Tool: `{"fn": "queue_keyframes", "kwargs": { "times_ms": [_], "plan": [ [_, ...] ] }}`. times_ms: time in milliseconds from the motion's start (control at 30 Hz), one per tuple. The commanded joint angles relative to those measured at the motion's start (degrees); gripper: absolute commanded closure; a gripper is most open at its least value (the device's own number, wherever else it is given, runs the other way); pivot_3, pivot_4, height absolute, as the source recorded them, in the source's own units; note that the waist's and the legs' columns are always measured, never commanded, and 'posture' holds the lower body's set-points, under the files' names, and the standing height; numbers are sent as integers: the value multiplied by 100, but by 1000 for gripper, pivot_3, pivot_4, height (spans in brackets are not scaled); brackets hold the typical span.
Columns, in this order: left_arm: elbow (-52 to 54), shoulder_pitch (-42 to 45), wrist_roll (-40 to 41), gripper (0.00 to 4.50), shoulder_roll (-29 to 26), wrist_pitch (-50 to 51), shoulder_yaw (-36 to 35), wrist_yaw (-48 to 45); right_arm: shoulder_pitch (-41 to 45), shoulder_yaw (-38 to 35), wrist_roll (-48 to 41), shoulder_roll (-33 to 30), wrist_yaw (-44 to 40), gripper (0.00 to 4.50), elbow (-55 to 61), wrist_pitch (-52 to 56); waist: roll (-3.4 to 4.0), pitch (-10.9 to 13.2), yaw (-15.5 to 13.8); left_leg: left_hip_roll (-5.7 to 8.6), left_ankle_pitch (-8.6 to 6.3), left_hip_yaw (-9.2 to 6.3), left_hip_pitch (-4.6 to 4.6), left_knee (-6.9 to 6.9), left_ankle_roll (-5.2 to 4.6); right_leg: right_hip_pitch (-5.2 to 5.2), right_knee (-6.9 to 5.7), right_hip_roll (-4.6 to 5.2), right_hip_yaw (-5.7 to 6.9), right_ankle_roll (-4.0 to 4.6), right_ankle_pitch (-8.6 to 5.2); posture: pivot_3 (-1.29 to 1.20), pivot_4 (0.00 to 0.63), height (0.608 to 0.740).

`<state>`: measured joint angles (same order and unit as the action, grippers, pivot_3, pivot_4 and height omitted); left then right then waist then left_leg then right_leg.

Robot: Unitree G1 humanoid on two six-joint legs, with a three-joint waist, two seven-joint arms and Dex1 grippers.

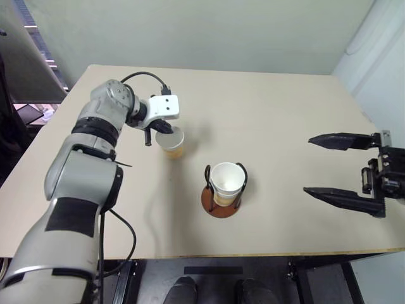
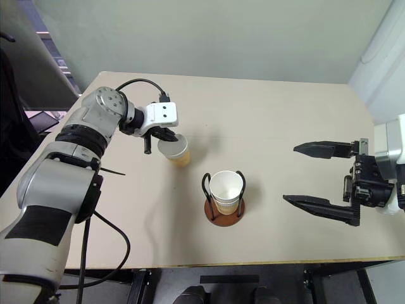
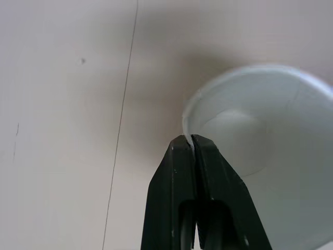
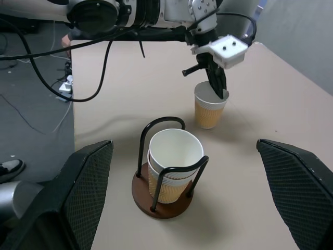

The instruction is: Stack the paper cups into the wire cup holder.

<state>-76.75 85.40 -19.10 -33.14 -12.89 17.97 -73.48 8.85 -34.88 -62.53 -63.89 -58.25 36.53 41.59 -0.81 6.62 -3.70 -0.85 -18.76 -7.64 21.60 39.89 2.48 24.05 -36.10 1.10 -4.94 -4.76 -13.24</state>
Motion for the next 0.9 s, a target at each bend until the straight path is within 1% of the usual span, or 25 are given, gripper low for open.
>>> {"fn": "queue_keyframes", "kwargs": {
  "times_ms": [33,67,100,167,200,233,267,300,333,367,433,500,533,567,600,667,767,800,900],
  "plan": [
    [368,615,695,4483,47,-221,-609,-979,150,-31,54,-101,-24,0,-37,-124,-1,0,-4,33,-2,8,10,10,-3,4,5,-22,3,-2,0,0,150,740],
    [431,704,887,4483,119,-223,-759,-1278,180,-4,72,-104,-33,0,-59,-128,-1,-1,-15,21,-2,19,23,11,-4,16,2,-23,9,-3,1,0,150,740],
    [565,783,1251,4483,223,-207,-821,-1586,197,0,76,-111,-48,0,-64,-122,2,1,-21,12,-3,0,33,15,-7,21,7,6,4,-8,3,0,150,740],
    [1070,785,2085,4483,333,-165,-518,-1868,174,-59,48,-128,-105,0,-43,-89,2,-1,-36,34,-6,30,34,16,-22,18,9,-4,16,-11,3,0,150,740],
    [1268,751,2382,4483,327,-134,-335,-1902,174,-69,42,-133,-119,0,-40,-81,9,1,-34,23,-8,2,35,18,-28,14,8,32,-5,-17,3,0,150,740],
    [1741,625,2883,4483,238,21,65,-1902,153,-142,4,-138,-140,0,-31,-54,8,0,-30,53,-8,37,35,22,-32,9,10,11,8,-21,4,0,150,740],
    [2261,482,3393,4483,100,164,517,-1902,135,-212,-25,-141,-148,0,-19,-30,10,1,-28,35,-12,31,35,26,-39,11,8,34,-1,-30,9,0,150,740],
    [2654,385,3809,4483,-37,280,887,-1902,121,-261,-45,-143,-153,0,-10,-12,15,-1,-7,33,-11,28,35,28,-41,12,6,31,-7,-37,12,0,150,740],
    [2987,317,4180,4483,-185,351,1235,-1902,112,-296,-62,-144,-149,0,1,4,13,-3,-4,77,-11,75,36,29,-42,11,7,15,-7,-42,15,0,150,740],
    [3220,288,4460,4483,-321,381,1519,-1902,111,-315,-75,-146,-136,0,12,18,20,-1,10,34,-11,51,33,27,-46,11,-6,22,-9,-47,18,0,150,740],
    [3781,282,5066,4483,-620,340,2212,-1902,49,-456,-100,-156,-110,0,51,77,21,-2,25,48,-10,70,29,29,-47,14,8,19,-14,-49,20,0,150,740],
    [4030,379,5409,4483,-724,192,2738,-1902,-30,-603,-121,-162,-90,0,97,138,24,-3,33,39,-10,49,29,35,-47,13,5,34,-22,-49,20,0,150,740],
    [4083,442,5535,4483,-735,137,2938,-1902,-63,-654,-141,-159,-71,0,127,161,23,-4,24,36,-10,48,25,35,-47,11,1,24,-15,-49,20,0,150,740],
    [4108,497,5643,4483,-750,94,3093,-1902,-86,-688,-159,-157,-58,0,149,178,24,-4,24,30,-10,41,25,38,-48,9,2,50,-22,-49,21,0,150,740],
    [4140,552,5734,4483,-742,52,3237,-1902,-114,-729,-180,-150,-39,0,178,197,24,-4,11,46,-8,58,26,38,-50,4,1,27,-10,-49,20,0,150,740],
    [4194,641,5905,4483,-746,-20,3467,-1902,-162,-799,-216,-137,-5,0,229,226,24,-4,7,41,-7,31,27,39,-53,1,4,45,-14,-49,20,0,150,740],
    [4418,755,6137,4483,-807,-96,3865,-1902,-281,-950,-256,-99,36,0,315,275,25,-4,6,47,-9,32,30,36,-55,-1,9,57,-14,-49,20,0,150,740],
    [4443,785,6140,4483,-823,-154,4001,-1902,-317,-993,-269,-92,54,0,337,282,25,-4,6,52,-9,35,30,34,-56,-1,10,47,-8,-49,20,0,150,740],
    [4434,850,6211,4483,-839,-254,4213,-1902,-409,-1054,-289,-70,122,0,399,283,25,-4,10,54,-9,35,30,32,-57,-1,10,59,-9,-49,20,0,150,740]
  ]
}}
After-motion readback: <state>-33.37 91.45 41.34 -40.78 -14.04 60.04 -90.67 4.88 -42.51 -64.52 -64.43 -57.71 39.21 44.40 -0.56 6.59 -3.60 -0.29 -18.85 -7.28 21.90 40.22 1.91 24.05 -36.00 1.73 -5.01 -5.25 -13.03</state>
